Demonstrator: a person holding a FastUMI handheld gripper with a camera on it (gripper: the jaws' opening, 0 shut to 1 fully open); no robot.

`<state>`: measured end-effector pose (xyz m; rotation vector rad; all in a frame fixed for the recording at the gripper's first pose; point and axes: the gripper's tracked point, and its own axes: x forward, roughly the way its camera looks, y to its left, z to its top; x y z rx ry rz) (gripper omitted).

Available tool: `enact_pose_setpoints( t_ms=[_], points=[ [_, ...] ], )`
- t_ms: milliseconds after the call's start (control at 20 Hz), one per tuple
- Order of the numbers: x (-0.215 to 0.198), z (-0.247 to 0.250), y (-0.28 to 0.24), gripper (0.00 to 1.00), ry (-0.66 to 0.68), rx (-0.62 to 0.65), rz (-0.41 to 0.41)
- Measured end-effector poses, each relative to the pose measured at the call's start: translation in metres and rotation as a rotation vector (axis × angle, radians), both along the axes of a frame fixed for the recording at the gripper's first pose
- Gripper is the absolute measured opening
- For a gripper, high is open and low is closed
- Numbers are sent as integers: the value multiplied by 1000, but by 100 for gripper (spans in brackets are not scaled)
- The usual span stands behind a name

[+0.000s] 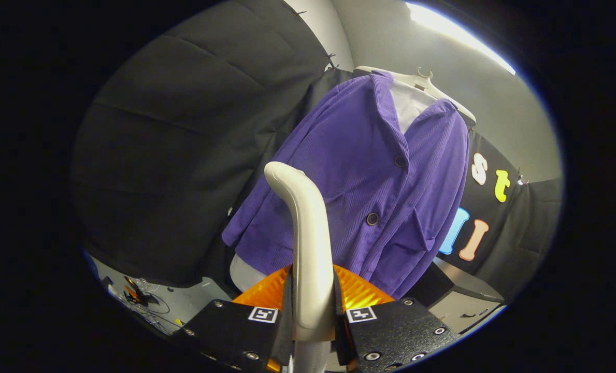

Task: Iron the clothes twice with a garment steamer, once on the left side and once on the right side.

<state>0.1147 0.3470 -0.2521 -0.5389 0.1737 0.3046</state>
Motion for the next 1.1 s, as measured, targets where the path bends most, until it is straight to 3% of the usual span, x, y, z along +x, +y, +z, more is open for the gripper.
enact_pose_setpoints(
  t_ms=[250, 500, 650, 850, 1100],
  points=[
    [-12, -34, -18, 33, 116, -1, -9],
    [-42, -30, -47, 34, 182, 59, 9],
    [-71, -28, -82, 34, 274, 128, -41],
    [-92, 18, -133, 34, 288, 260, -140],
    [-96, 104, -192, 34, 126, 398, -221]
  ],
)
